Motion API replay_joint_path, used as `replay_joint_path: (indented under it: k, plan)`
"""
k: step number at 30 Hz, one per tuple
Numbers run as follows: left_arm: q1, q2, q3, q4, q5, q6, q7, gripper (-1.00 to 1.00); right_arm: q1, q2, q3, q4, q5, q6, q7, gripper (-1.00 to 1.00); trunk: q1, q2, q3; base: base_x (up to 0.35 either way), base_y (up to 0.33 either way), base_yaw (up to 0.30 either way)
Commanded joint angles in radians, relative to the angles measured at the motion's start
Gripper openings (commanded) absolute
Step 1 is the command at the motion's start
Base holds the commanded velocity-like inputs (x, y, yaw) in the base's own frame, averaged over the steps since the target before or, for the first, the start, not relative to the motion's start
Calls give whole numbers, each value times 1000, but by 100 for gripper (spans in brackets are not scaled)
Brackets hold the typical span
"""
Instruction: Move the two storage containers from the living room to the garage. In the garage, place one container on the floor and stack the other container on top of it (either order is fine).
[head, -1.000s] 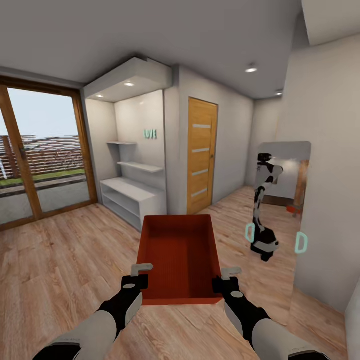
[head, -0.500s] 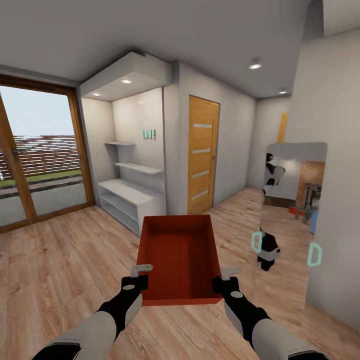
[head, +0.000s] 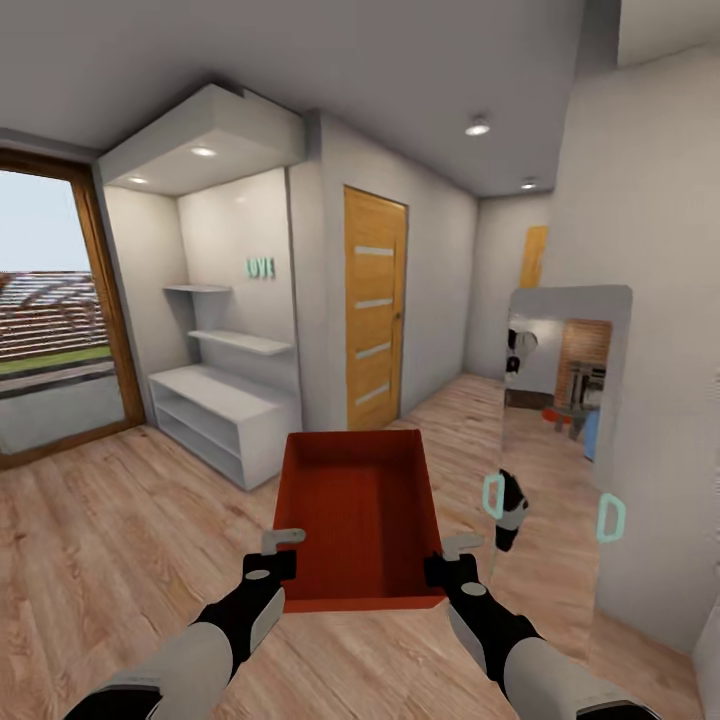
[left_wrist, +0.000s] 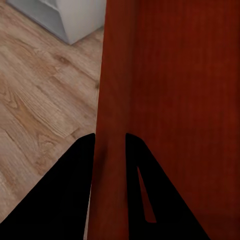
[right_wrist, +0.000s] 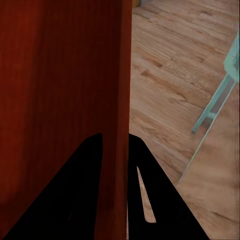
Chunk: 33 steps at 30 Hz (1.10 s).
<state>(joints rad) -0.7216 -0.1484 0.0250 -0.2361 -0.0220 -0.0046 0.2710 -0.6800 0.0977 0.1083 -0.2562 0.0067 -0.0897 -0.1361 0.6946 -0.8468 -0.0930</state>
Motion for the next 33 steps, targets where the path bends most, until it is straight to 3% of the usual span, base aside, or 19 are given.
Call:
replay_joint_path:
  k: [1,8,33]
  plan:
    - [-1,23,43,-25,5,-6,7,-100,-1,-1,-30,3,-5,-2,-8,-100,1,-1,-2,323,0,-247]
    - [-1,23,43,-25,5,-6,7,-100,-1,-1,-30,3,-5,-3,-8,-100,1,-1,-2,323,54,-223]
    - [-1,23,42,-26,5,-6,4,-100,-1,-1,-30,3,-5,-1,-8,-100,1,-1,-2,312,190,-30]
